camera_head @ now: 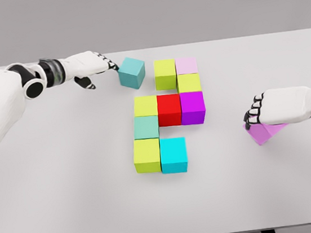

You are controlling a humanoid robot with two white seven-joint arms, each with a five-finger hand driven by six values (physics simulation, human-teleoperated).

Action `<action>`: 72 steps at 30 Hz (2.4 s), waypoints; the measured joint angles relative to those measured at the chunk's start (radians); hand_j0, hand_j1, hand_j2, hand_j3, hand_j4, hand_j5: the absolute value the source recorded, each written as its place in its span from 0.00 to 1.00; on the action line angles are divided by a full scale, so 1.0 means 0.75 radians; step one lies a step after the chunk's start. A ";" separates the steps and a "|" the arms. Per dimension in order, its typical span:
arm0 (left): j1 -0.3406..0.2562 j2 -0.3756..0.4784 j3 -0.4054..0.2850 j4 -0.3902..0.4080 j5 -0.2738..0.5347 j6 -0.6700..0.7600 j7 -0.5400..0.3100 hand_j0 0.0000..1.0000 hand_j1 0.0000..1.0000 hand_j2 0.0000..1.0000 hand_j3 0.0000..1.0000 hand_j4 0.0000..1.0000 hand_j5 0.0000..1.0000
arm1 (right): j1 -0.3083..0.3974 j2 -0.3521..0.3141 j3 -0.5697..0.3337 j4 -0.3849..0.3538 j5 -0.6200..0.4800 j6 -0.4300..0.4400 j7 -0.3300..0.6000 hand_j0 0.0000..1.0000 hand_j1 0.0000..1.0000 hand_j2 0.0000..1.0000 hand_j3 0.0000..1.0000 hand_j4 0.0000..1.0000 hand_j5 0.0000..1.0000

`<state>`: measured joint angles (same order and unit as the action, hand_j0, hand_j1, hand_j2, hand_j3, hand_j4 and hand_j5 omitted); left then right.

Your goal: Assemble the squares on the desktop into the number 2

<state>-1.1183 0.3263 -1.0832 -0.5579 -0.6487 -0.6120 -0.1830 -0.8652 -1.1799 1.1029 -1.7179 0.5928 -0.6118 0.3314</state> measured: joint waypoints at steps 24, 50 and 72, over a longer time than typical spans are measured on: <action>0.035 0.029 -0.007 -0.092 0.002 0.001 -0.019 0.84 0.84 0.84 0.84 0.84 0.84 | 0.004 0.136 -0.008 -0.043 -0.021 -0.001 -0.008 1.00 1.00 1.00 1.00 1.00 1.00; 0.025 0.043 0.006 -0.010 -0.002 0.000 -0.029 0.90 0.90 0.90 0.90 0.90 0.90 | 0.026 -0.034 -0.051 0.089 -0.044 0.000 -0.003 0.80 0.80 0.80 0.80 0.80 0.80; -0.008 -0.055 0.025 0.100 -0.002 0.000 -0.029 0.96 0.96 0.96 0.96 0.96 0.96 | -0.217 -0.004 0.353 0.221 -0.007 0.000 -0.179 0.74 0.74 0.74 0.74 0.74 0.74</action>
<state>-1.1244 0.2849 -1.0645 -0.4827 -0.6505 -0.6121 -0.2045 -1.0278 -1.1827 1.3677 -1.5520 0.5872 -0.6117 0.1971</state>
